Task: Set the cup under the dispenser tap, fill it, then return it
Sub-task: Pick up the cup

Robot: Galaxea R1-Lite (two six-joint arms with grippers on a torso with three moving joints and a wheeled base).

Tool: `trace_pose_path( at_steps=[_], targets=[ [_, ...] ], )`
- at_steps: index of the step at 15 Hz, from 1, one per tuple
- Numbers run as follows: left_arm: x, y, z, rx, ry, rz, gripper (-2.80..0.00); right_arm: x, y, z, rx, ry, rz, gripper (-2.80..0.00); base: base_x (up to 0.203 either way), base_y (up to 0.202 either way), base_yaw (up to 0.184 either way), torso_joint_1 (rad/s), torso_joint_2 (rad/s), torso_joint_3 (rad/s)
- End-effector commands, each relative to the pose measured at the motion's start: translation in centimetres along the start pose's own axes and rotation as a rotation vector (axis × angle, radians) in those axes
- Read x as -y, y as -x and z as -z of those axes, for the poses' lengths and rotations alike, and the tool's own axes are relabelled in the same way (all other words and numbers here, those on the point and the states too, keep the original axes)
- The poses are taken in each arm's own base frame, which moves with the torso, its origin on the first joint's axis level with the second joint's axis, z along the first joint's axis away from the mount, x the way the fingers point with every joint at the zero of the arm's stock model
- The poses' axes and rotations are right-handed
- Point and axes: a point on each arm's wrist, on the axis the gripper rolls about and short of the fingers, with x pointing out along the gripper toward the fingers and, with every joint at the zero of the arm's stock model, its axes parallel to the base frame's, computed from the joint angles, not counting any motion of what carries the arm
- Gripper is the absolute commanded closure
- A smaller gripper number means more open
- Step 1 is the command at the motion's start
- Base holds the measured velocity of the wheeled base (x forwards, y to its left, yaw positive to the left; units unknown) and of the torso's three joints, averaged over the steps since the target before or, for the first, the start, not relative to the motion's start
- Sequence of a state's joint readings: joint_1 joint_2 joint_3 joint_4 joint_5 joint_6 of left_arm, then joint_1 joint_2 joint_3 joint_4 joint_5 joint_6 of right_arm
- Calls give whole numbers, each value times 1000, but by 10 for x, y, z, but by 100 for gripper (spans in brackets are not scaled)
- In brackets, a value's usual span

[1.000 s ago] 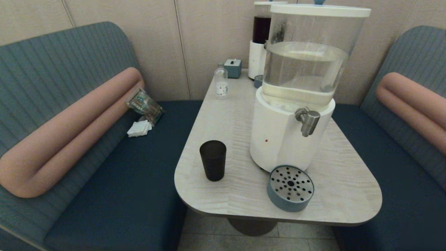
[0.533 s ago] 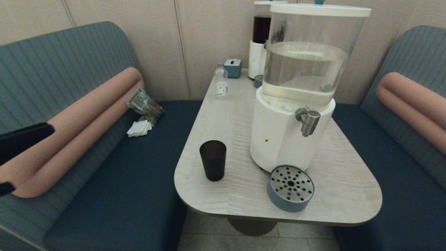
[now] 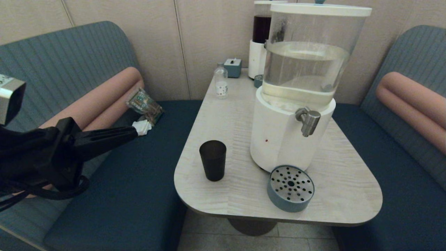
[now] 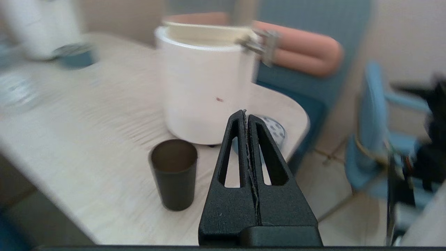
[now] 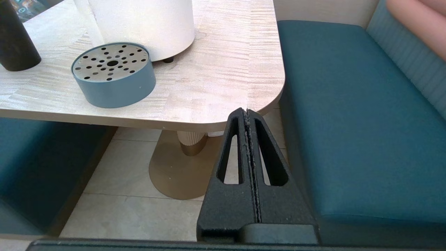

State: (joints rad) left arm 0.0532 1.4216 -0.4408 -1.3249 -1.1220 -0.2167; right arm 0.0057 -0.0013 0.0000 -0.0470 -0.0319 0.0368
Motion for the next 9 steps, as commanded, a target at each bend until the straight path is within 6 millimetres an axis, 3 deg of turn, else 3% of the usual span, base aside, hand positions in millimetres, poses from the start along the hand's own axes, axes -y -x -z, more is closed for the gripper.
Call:
trace_pose_path(
  at_steps=[1,5,9],
  targets=[
    [-24,-7,41,-35,9,39,-280,0,-1,4,-10,0,0,0,0,0,0,0,0,0],
    [-46,-13,78,-79,-55,93,-280,0,-1,4,-11,0,0,0,0,0,0,0,0,0],
    [-83,-27,120,-108,-72,100,-280,0,-1,4,-11,0,0,0,0,0,0,0,0,0]
  ],
)
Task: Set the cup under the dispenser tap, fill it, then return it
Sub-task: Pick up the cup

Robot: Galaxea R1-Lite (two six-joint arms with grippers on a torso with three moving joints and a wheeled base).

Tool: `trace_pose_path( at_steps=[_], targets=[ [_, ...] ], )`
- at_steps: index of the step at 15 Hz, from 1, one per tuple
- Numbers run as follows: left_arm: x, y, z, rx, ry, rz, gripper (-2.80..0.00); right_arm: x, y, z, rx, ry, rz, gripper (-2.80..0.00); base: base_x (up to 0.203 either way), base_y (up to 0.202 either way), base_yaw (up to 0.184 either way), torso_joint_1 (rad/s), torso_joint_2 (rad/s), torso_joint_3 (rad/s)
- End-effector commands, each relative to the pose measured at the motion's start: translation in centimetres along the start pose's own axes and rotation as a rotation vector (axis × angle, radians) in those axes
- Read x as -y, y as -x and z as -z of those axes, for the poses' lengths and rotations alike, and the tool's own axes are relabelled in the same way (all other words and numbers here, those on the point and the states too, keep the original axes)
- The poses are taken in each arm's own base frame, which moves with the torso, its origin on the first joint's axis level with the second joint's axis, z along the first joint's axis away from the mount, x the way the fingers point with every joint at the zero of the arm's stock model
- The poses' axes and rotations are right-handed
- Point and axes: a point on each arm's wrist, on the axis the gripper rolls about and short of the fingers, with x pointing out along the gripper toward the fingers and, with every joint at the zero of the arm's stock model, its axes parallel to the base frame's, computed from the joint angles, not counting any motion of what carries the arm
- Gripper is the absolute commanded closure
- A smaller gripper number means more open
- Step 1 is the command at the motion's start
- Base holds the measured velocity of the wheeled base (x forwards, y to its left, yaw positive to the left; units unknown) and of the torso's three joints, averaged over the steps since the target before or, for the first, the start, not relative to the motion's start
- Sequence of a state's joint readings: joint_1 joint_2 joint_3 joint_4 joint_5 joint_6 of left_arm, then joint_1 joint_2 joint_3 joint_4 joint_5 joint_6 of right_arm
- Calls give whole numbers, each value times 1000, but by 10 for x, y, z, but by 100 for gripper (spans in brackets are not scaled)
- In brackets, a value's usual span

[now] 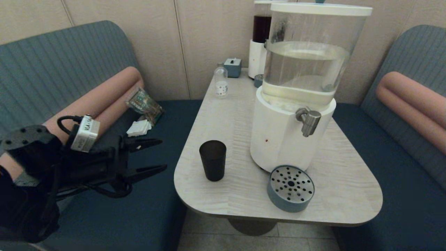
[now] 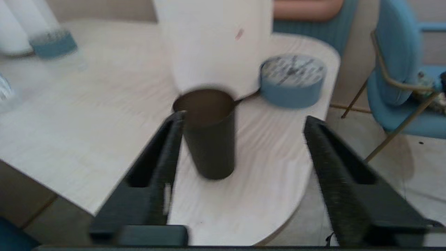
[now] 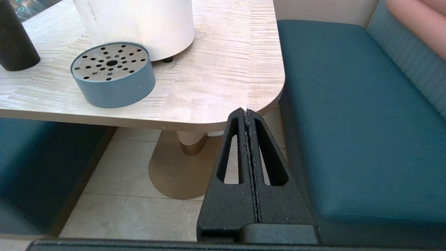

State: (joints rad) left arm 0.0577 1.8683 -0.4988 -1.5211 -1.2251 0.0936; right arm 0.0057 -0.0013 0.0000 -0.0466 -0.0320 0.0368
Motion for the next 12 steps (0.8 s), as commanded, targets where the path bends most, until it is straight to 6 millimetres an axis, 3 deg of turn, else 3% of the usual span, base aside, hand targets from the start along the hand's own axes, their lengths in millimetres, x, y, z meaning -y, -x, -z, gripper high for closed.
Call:
trace_pose_path(
  at_steps=[1,5,8,12],
  targets=[
    [-17,-9,42,-30,79,15,-280,0,-1,4,-10,0,0,0,0,0,0,0,0,0],
    [-35,-32,79,-37,130,56,-280,0,-1,4,-11,0,0,0,0,0,0,0,0,0],
    [-45,-49,97,-29,141,84,-280,0,-1,4,-11,0,0,0,0,0,0,0,0,0],
    [-43,-71,111,-25,152,130,-280,0,-1,4,-11,0,0,0,0,0,0,0,0,0]
  ],
)
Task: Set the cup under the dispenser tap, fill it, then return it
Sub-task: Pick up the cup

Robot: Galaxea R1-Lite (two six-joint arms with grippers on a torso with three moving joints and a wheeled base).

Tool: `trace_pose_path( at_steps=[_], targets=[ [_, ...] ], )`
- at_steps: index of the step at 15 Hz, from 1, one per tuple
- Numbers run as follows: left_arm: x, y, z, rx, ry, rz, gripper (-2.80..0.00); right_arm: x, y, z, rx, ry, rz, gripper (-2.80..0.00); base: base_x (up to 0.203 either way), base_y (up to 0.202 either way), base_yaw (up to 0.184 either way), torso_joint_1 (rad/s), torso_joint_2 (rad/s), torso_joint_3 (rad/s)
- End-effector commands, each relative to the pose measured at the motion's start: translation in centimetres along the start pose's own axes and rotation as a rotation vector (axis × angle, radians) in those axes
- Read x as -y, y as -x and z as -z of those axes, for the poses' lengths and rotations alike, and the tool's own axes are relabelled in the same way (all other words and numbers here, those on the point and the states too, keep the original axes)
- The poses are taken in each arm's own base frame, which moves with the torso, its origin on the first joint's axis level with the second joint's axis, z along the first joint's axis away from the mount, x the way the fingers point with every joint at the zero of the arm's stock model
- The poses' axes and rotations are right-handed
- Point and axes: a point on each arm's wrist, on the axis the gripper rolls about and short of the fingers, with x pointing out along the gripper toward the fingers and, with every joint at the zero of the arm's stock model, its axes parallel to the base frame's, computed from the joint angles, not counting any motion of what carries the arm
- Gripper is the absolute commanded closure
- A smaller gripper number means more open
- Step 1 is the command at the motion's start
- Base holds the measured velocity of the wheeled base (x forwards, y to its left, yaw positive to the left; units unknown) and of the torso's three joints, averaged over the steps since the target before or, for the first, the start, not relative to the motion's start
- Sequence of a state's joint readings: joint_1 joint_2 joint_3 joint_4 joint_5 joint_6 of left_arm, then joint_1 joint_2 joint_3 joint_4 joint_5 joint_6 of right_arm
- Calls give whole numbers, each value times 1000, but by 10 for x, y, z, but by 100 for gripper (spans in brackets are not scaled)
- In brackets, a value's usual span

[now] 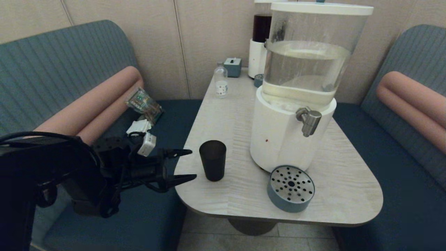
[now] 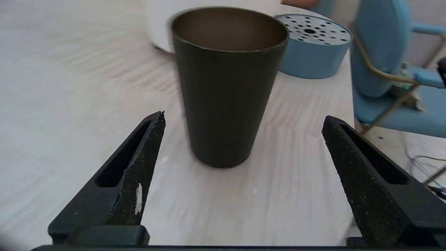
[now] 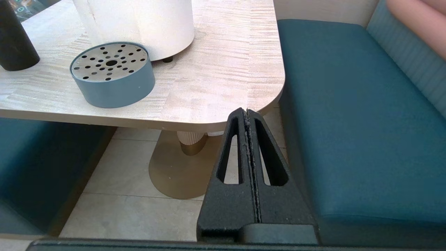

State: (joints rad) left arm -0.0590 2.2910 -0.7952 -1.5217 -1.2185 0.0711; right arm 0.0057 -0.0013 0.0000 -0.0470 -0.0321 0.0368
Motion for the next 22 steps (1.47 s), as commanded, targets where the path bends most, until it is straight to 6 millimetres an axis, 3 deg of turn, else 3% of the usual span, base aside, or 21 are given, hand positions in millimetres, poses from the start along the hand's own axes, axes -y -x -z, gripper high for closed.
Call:
trace_pose_path(
  at_steps=[1,7,15,22],
  targets=[
    [-6,-9,10,4,-4,19,-280,0,-1,4,-10,0,0,0,0,0,0,0,0,0],
    [-28,-34,22,30,-17,-2,-280,0,-1,4,-10,0,0,0,0,0,0,0,0,0],
    [-30,-70,26,59,-17,18,-280,0,-1,4,-10,0,0,0,0,0,0,0,0,0],
    [-29,-89,29,75,-26,24,-280,0,-1,4,-10,0,0,0,0,0,0,0,0,0]
  ],
)
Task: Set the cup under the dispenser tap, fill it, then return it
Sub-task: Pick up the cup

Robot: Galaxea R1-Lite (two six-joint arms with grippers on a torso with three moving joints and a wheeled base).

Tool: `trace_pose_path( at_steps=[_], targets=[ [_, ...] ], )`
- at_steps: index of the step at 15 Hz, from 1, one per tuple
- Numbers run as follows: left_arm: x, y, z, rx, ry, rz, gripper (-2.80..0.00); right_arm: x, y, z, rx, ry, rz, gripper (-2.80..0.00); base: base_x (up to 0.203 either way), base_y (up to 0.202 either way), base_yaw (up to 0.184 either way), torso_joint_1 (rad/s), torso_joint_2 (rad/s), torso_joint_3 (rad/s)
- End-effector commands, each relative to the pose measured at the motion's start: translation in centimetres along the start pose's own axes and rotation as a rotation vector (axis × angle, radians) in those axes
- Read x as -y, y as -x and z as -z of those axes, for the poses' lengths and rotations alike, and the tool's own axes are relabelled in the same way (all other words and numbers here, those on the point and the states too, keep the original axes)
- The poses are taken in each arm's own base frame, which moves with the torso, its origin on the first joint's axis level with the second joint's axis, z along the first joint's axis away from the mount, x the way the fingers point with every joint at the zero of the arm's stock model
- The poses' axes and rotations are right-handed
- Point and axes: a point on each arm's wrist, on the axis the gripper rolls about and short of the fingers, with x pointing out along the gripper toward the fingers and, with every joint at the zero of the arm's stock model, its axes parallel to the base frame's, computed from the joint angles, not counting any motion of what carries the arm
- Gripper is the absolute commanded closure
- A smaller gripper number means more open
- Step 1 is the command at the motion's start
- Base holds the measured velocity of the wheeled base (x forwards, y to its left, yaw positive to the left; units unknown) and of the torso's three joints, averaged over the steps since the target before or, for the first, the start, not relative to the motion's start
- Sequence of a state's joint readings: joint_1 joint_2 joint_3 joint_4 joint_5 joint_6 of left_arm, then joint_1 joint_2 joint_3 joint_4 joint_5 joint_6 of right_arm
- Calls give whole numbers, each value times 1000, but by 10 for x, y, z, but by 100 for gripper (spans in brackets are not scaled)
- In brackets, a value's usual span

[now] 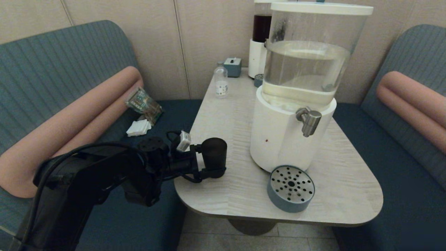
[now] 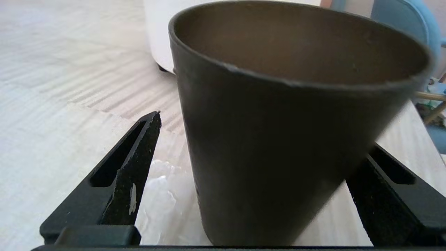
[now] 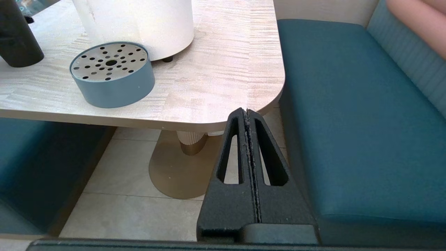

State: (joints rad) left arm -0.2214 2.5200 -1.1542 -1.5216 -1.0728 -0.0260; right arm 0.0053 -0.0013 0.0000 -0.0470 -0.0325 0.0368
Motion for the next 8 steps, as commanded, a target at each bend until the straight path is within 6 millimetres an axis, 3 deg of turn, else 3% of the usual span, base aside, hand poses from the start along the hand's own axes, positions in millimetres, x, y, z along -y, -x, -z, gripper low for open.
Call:
trace_pose_path(
  at_steps=[1,2,8],
  targets=[
    [-2,-5,0,13,-18,6,-280,0,-1,4,-12,0,-1,0,0,0,0,0,0,0],
    [-6,-8,-3,24,-35,5,0,0,-1,4,-11,0,-1,0,0,0,0,0,0,0],
    [-6,-8,-15,35,-73,3,0,0,-1,4,-10,0,-1,0,0,0,0,0,0,0]
  ],
)
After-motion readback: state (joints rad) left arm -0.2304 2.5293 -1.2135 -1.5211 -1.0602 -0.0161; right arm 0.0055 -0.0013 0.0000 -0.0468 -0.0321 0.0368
